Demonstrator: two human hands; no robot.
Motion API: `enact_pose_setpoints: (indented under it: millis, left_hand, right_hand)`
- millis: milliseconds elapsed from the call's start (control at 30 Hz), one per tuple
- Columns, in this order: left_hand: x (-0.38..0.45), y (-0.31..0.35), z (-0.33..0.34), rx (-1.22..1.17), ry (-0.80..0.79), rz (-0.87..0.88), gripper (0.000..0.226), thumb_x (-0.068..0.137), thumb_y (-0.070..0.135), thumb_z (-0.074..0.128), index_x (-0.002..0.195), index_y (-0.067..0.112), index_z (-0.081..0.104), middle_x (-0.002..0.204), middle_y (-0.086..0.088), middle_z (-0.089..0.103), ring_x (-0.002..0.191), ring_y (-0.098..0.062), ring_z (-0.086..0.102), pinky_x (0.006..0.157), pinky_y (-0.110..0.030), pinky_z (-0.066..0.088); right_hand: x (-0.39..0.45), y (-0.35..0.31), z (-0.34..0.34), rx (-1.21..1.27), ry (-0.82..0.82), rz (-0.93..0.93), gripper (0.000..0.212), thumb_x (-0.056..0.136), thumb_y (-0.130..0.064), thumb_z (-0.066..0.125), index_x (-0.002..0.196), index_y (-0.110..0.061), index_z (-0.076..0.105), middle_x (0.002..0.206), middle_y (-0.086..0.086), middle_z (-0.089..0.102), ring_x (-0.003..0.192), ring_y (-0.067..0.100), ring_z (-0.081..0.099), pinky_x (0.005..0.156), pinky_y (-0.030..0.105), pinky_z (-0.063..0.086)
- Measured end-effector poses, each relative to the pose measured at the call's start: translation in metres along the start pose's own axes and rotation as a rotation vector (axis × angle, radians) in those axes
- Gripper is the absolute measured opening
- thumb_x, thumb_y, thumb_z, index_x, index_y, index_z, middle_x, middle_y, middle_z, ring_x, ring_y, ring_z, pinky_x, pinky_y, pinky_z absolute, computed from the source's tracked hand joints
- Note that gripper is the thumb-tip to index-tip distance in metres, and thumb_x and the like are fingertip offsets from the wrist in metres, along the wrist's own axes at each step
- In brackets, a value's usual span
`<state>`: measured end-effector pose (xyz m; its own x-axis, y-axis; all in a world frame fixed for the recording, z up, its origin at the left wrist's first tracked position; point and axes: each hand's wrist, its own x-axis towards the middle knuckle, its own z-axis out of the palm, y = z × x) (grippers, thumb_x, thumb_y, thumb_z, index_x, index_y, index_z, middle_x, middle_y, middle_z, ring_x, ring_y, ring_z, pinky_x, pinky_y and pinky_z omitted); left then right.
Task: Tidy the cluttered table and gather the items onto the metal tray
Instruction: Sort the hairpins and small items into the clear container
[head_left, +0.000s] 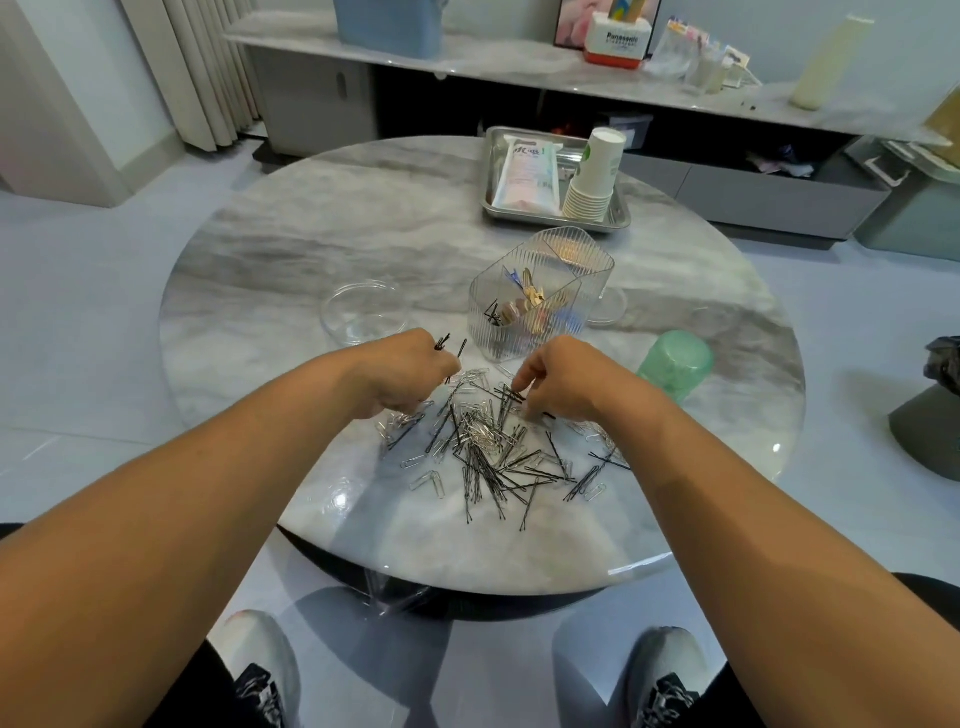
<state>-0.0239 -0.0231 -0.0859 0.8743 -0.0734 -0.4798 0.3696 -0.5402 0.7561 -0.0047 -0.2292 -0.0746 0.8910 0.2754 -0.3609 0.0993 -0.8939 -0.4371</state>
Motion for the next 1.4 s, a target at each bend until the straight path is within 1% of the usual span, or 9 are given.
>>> enact_pose_setpoints:
  millis: [100,233,333,467,667,833,967,1067,1400]
  left_hand:
    - [-0.003,0.001,0.000,-0.196,-0.057,-0.015,0.009,0.104,0.011,0.048,0.097,0.006,0.050,0.086,-0.010,0.048,0.047,-0.009,0.030,0.047,-0.026,0.025]
    - [-0.005,0.001,0.000,-0.396,-0.102,-0.019,0.014,0.105,0.003,0.042,0.093,0.010,0.045,0.085,-0.009,0.060,0.043,-0.005,0.027,0.042,-0.019,0.021]
    - [-0.006,0.000,-0.002,-0.564,-0.111,-0.036,0.016,0.105,0.000,0.038,0.096,0.012,0.045,0.073,-0.006,0.057,0.042,-0.005,0.025,0.039,-0.017,0.021]
    - [-0.004,0.000,-0.003,-0.722,-0.150,-0.102,0.018,0.105,0.003,0.033,0.106,0.010,0.050,0.063,0.002,0.046,0.042,-0.004,0.024,0.038,-0.016,0.023]
    - [-0.005,0.002,0.006,-0.930,-0.215,-0.157,0.025,0.110,0.020,0.037,0.088,0.016,0.049,0.060,0.006,0.032,0.045,-0.006,0.024,0.039,-0.017,0.024]
    - [-0.008,0.006,0.011,-1.244,-0.328,-0.156,0.033,0.109,0.030,0.039,0.079,0.017,0.046,0.056,0.007,0.026,0.041,-0.007,0.024,0.038,-0.018,0.022]
    - [-0.013,0.013,0.016,-1.469,-0.385,-0.084,0.038,0.108,0.034,0.038,0.075,0.016,0.046,0.054,0.008,0.028,0.039,-0.008,0.025,0.041,-0.018,0.018]
    - [-0.015,0.017,0.022,-1.553,-0.359,-0.035,0.040,0.109,0.036,0.034,0.075,0.017,0.044,0.052,0.007,0.028,0.039,-0.008,0.025,0.043,-0.018,0.017]
    - [-0.013,0.025,0.036,-1.467,-0.077,-0.034,0.037,0.110,0.036,0.035,0.081,0.015,0.040,0.062,0.002,0.042,0.040,-0.006,0.020,0.040,-0.018,0.016]
  right_hand:
    - [0.002,-0.004,0.006,-0.109,0.034,-0.102,0.042,0.083,-0.009,0.081,0.120,-0.026,0.073,0.095,-0.008,0.070,0.086,0.011,0.065,0.087,0.036,0.057]
    - [0.004,-0.006,0.012,-0.106,0.018,-0.150,0.033,0.086,-0.010,0.079,0.115,-0.026,0.075,0.094,-0.007,0.071,0.081,0.011,0.066,0.076,0.028,0.057]
    - [0.006,-0.004,0.010,-0.093,0.004,-0.105,0.020,0.084,-0.009,0.082,0.100,-0.020,0.076,0.082,-0.008,0.067,0.072,0.007,0.063,0.056,0.017,0.045]
    - [0.005,0.000,0.009,-0.112,-0.003,-0.073,0.010,0.083,-0.009,0.083,0.090,-0.010,0.076,0.076,-0.006,0.067,0.073,0.011,0.062,0.061,0.021,0.044]
    - [0.000,0.005,0.002,-0.038,-0.014,-0.017,0.016,0.088,-0.014,0.078,0.090,0.001,0.075,0.086,0.010,0.074,0.071,0.015,0.062,0.058,0.023,0.046]
    - [-0.003,0.012,-0.015,0.344,0.061,0.051,0.021,0.091,-0.023,0.076,0.089,-0.002,0.072,0.075,0.004,0.066,0.064,0.014,0.055,0.061,0.026,0.046]
    - [-0.007,0.003,-0.013,0.984,-0.205,0.104,0.012,0.097,-0.012,0.066,0.089,-0.004,0.068,0.079,0.004,0.069,0.057,0.005,0.054,0.049,0.015,0.045]
    - [-0.010,-0.005,-0.003,1.333,-0.282,0.125,0.011,0.098,-0.007,0.062,0.091,-0.001,0.068,0.082,0.008,0.071,0.061,0.006,0.054,0.048,0.010,0.043]
    - [-0.009,-0.018,0.012,1.415,-0.027,0.091,0.006,0.096,-0.004,0.066,0.091,-0.002,0.068,0.078,0.007,0.069,0.058,0.006,0.054,0.048,0.013,0.047]
